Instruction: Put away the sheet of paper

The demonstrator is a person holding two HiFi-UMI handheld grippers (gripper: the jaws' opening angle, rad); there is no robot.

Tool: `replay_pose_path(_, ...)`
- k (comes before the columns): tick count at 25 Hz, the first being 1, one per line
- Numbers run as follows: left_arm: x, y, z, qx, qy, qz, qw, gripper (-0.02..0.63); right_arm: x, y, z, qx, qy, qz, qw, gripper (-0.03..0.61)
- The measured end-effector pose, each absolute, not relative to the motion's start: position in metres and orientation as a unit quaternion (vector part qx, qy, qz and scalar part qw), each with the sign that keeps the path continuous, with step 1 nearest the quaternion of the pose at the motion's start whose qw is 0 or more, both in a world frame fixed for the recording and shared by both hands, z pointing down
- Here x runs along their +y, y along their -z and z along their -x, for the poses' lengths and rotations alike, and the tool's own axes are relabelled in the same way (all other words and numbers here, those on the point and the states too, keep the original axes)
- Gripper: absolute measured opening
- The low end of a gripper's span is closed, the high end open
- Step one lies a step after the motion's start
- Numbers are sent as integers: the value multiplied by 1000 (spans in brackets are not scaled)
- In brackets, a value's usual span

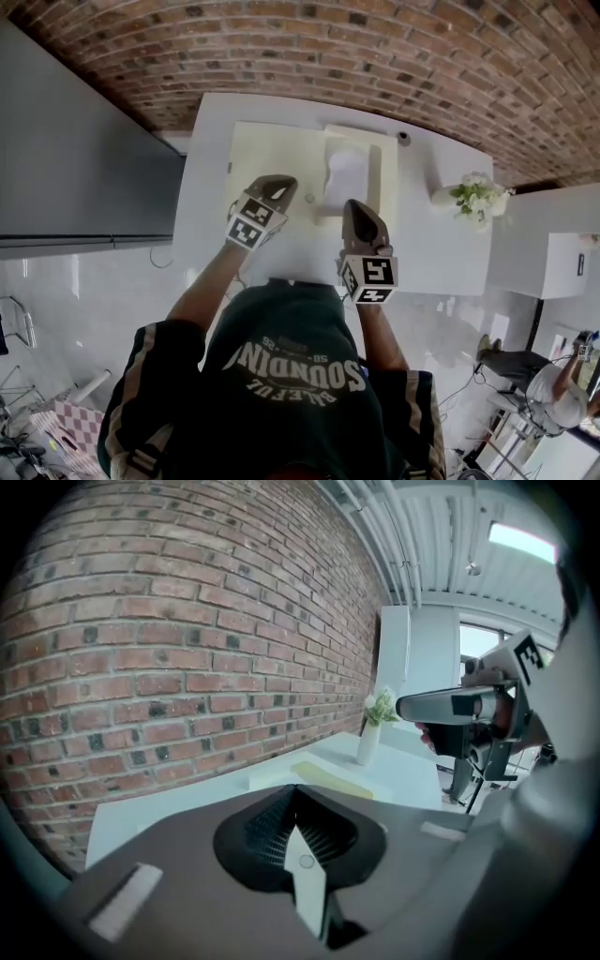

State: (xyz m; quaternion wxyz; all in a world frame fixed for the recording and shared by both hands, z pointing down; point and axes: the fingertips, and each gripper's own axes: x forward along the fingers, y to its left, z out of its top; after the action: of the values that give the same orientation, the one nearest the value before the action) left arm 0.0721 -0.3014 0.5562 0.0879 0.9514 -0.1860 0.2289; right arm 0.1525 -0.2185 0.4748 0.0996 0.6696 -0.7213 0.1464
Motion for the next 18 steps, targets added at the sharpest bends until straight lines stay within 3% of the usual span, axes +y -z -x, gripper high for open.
replay_pose_path(13, -300, -480, -67, -202, -172, -963, 43, 11, -220, -438, -152, -729, -103, -671, 91, -3)
replay_pose_path(18, -294, -474, -65, -197, -164, -965, 57, 11, -218, -438, -149, -731, -103, -670, 87, -3)
